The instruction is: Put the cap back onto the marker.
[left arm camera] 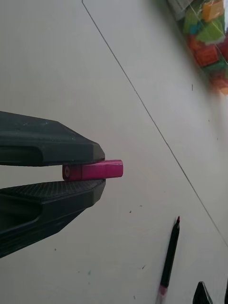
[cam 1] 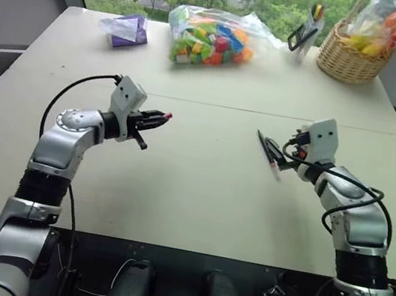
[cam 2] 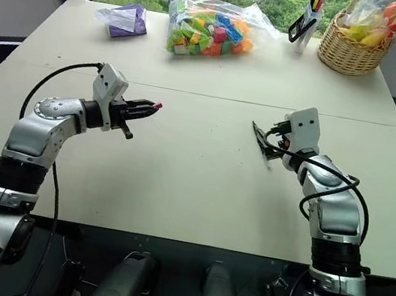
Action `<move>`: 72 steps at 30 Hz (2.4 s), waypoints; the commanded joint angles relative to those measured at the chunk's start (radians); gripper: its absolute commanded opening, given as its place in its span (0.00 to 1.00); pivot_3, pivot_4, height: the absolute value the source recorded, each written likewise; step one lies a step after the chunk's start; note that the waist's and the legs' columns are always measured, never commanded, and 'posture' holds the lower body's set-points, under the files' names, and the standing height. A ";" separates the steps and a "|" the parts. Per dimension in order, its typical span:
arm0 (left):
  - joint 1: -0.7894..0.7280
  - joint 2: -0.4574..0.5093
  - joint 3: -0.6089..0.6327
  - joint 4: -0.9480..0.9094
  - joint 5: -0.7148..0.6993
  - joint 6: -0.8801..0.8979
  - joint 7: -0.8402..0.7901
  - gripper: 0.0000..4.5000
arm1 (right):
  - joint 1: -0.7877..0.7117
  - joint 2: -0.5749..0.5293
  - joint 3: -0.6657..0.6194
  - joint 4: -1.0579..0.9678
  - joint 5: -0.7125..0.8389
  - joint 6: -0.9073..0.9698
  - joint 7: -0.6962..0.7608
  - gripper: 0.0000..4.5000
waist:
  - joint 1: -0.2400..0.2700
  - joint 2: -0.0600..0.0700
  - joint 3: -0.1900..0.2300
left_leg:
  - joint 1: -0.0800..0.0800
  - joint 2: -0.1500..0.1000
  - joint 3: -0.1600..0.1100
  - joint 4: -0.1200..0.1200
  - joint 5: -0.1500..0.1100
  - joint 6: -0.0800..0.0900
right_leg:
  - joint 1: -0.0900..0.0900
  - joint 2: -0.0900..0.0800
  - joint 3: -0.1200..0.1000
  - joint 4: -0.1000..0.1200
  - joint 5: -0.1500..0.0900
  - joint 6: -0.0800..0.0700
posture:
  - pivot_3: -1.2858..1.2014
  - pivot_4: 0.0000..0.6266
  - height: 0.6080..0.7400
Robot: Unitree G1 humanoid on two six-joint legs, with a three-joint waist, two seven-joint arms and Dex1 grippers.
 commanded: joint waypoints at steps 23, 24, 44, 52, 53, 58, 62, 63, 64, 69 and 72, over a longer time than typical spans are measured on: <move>-0.010 0.037 0.010 -0.043 -0.003 -0.011 -0.011 0.02 | 0.034 0.148 0.030 0.031 -0.048 0.178 -0.139 1.00 | -0.002 0.000 0.000 | 0.000 -0.001 0.005 -0.005 0.001 -0.001 | -0.007 0.001 0.007 0.002 0.000 0.000 | 0.52 0.24 1.00; -0.011 0.037 0.009 -0.042 -0.001 -0.013 -0.011 0.02 | 0.037 0.148 0.029 0.030 -0.048 0.179 -0.139 1.00 | -0.002 0.000 0.000 | 0.000 -0.001 0.005 -0.005 0.001 -0.001 | -0.007 0.001 0.007 0.002 0.000 0.000 | 0.52 0.24 1.00; -0.032 0.017 -0.038 0.063 0.007 -0.112 -0.114 0.00 | -0.002 0.053 0.100 0.023 -0.116 0.061 -0.047 0.01 | -0.002 -0.001 -0.001 | 0.001 -0.001 0.006 -0.005 0.001 -0.002 | -0.007 0.001 0.007 0.003 0.000 0.000 | 0.52 0.24 1.00; -0.179 -0.023 -0.097 0.367 0.071 -0.374 -0.246 0.00 | -0.074 -0.203 0.195 -0.090 -0.156 -0.140 0.257 0.01 | 0.000 -0.001 -0.001 | 0.000 -0.001 0.010 -0.004 0.001 -0.001 | -0.007 0.001 0.007 0.003 0.000 0.000 | 0.52 0.24 1.00; -0.198 -0.029 -0.097 0.401 0.072 -0.396 -0.260 0.00 | -0.078 -0.234 0.206 -0.098 -0.163 -0.150 0.291 0.01 | 0.000 -0.001 -0.001 | 0.000 -0.001 0.010 -0.004 0.001 -0.001 | -0.007 0.001 0.007 0.003 0.000 0.000 | 0.52 0.24 1.00; -0.264 -0.057 -0.109 0.510 0.072 -0.513 -0.376 0.00 | -0.098 -0.332 0.228 -0.224 -0.080 -0.124 0.505 0.01 | -0.004 -0.001 0.000 | -0.001 0.000 0.011 -0.004 0.001 -0.001 | -0.007 0.002 0.008 0.002 0.000 0.000 | 0.52 0.24 1.00; -0.295 -0.075 -0.111 0.555 0.081 -0.565 -0.406 0.00 | -0.105 -0.342 0.232 -0.267 -0.050 -0.101 0.571 0.01 | -0.001 -0.001 0.000 | -0.001 0.000 0.011 -0.003 0.001 -0.001 | -0.007 0.002 0.008 0.002 0.000 0.000 | 0.52 0.24 1.00; -0.302 -0.079 -0.110 0.561 0.083 -0.577 -0.413 0.00 | -0.107 -0.341 0.232 -0.271 -0.047 -0.097 0.580 0.01 | 0.000 -0.001 0.000 | -0.001 0.000 0.011 -0.002 0.001 -0.001 | -0.007 0.002 0.008 0.002 0.000 0.000 | 0.52 0.24 1.00; -0.307 -0.083 -0.109 0.567 0.085 -0.585 -0.417 0.00 | -0.109 -0.339 0.232 -0.272 -0.046 -0.095 0.585 0.01 | 0.001 -0.001 0.000 | -0.001 0.000 0.011 -0.002 0.001 -0.001 | -0.007 0.002 0.008 0.002 0.000 0.000 | 0.52 0.24 1.00; -0.309 -0.090 -0.111 0.544 0.080 -0.595 -0.459 0.00 | -0.129 -0.335 0.239 -0.262 -0.055 -0.099 0.607 0.01 | 0.001 -0.001 0.000 | -0.001 0.000 0.011 -0.002 0.001 -0.001 | -0.007 0.002 0.008 0.002 0.000 0.000 | 0.52 0.24 1.00; -0.307 -0.091 -0.110 0.530 0.080 -0.592 -0.472 0.00 | -0.135 -0.331 0.240 -0.255 -0.057 -0.101 0.611 0.01 | 0.000 -0.001 0.000 | -0.001 0.000 0.011 -0.002 0.001 -0.001 | -0.007 0.002 0.008 0.003 0.000 0.000 | 0.52 0.24 1.00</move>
